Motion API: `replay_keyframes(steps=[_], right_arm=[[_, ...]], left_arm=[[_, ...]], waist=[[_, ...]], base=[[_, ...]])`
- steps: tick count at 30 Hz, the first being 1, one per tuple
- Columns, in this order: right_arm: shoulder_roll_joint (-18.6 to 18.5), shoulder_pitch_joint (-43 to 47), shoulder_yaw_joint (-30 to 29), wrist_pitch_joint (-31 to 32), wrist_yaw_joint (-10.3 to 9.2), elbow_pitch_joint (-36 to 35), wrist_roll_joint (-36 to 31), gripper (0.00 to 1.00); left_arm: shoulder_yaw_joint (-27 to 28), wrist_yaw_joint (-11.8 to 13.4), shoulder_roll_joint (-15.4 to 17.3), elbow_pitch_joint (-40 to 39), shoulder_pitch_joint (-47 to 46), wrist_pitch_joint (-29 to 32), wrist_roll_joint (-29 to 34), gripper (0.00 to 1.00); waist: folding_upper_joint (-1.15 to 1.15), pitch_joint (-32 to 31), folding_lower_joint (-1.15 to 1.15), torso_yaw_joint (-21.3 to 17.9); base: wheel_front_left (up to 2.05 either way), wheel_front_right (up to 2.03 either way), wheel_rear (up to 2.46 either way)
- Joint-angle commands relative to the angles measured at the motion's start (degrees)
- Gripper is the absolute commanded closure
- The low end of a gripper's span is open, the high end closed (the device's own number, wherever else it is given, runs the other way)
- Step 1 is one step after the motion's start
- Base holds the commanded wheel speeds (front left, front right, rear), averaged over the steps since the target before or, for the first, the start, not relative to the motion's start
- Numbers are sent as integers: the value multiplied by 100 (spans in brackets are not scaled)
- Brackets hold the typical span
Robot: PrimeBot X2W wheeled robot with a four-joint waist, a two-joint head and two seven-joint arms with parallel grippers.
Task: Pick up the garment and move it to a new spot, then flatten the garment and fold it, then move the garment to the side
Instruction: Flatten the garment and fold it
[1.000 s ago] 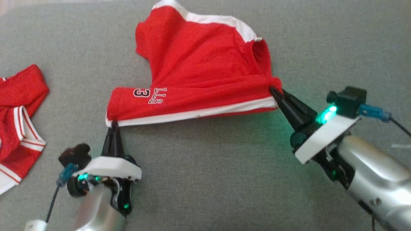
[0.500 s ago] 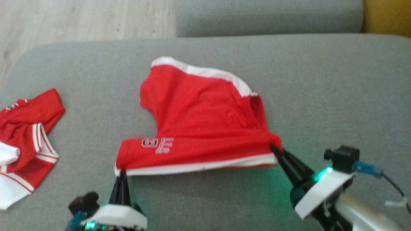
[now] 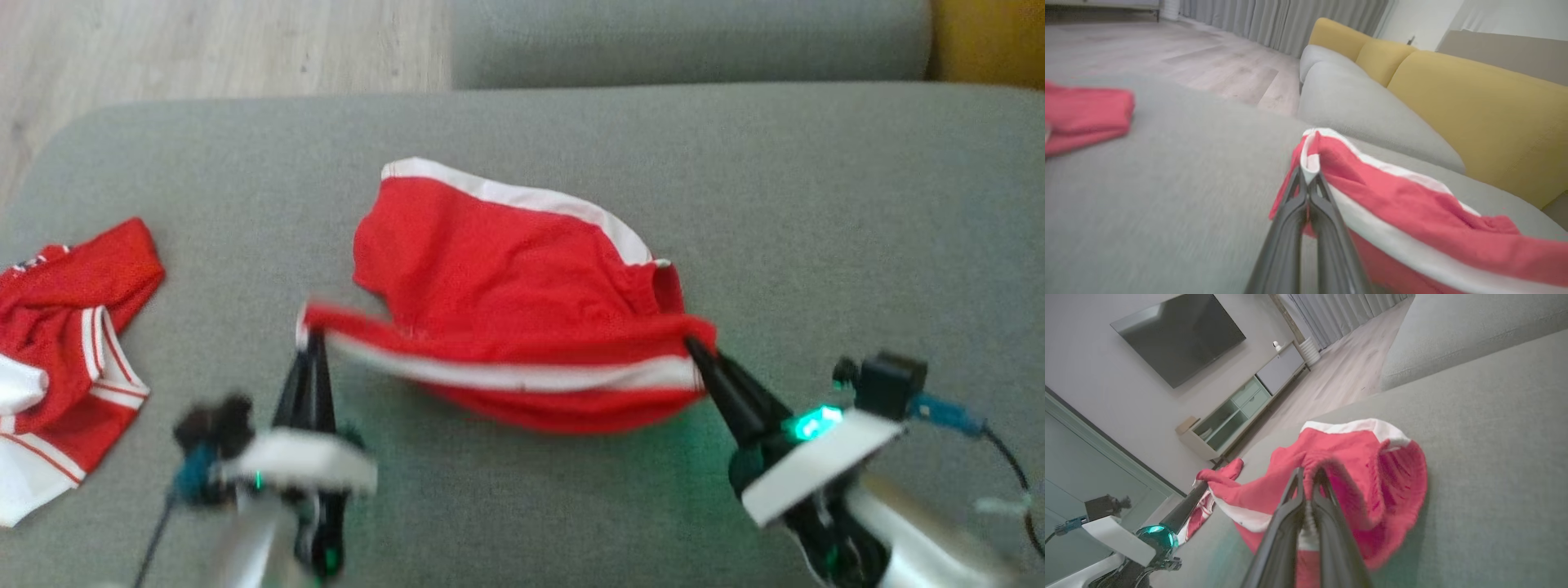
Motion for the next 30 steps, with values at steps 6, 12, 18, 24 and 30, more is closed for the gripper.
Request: replay_keyframes(steps=[6, 12, 18, 24, 30], right_arm=[[118, -1041, -12, -37, -4, -73, 334, 100], [350, -1717, 136, -37, -4, 196, 538, 100], [618, -2036, 98, -37, -4, 553, 572, 100], [799, -2119, -88, -37, -4, 759, 471, 100], [972, -2074, -262, -37, -4, 953, 262, 100]], left_arm=[[38, -84, 436, 630, -2064, 526, 105, 100], [-17, -40, 718, 1459, -3203, 1176, 163, 100], [-153, 7, 834, 2163, -3783, 1383, 291, 100], [-259, -25, 772, 2519, -4127, 1351, 306, 100], [-375, -57, 621, 2853, -4325, 1183, 290, 99]], waist=[[0, 650, 0, -89], [0, 1095, 0, -257], [0, 1373, 0, -374], [0, 1502, 0, -412], [0, 1544, 0, -448]], base=[[0, 0, 0], [0, 0, 0], [0, 0, 0], [0, 0, 0], [0, 0, 0]])
